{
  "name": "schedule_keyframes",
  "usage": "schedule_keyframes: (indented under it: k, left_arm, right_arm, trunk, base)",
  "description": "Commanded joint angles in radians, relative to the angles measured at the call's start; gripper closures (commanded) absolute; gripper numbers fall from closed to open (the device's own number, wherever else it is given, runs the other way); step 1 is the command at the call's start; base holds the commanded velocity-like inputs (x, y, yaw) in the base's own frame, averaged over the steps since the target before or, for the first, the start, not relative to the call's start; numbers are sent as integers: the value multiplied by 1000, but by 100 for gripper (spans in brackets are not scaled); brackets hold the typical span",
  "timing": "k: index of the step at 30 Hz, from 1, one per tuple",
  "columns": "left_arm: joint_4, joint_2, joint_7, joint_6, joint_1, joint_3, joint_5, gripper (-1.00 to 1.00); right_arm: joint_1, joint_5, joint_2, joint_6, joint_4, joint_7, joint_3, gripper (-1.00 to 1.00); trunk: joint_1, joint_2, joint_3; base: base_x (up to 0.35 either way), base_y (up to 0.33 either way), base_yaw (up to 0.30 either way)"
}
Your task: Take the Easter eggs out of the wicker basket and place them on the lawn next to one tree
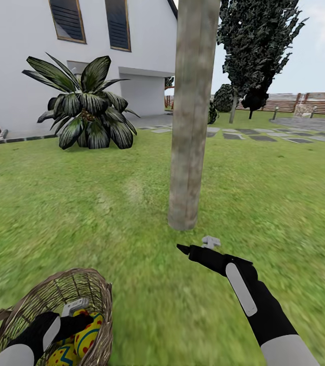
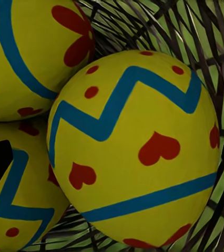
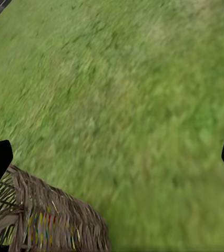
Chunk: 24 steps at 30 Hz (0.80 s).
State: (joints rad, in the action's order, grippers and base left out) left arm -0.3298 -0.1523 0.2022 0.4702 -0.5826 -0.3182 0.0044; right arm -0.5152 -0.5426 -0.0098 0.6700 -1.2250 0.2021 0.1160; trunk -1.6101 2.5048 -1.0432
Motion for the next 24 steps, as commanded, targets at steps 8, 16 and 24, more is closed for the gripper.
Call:
schedule_keyframes:
  k: [8, 16, 24]
  left_arm:
    - [-2, 0, 6, -3, 0, -6, 3, -100]
    - [-2, 0, 10, -4, 1, -5, 3, -100]
    - [-3, 0, 12, -10, 1, -5, 3, -100]
  right_arm:
    - [0, 0, 0, 3, -1, 2, 1, -100]
    - [0, 0, 1, 3, -1, 2, 1, -100]
    - [0, 0, 1, 3, -1, 2, 1, -100]
  trunk:
    - [-1, 1, -9]
    - [-2, 1, -16]
    - [-3, 2, -32]
  base:
    - [0, 0, 0]
    - [0, 0, 0]
    - [0, 0, 0]
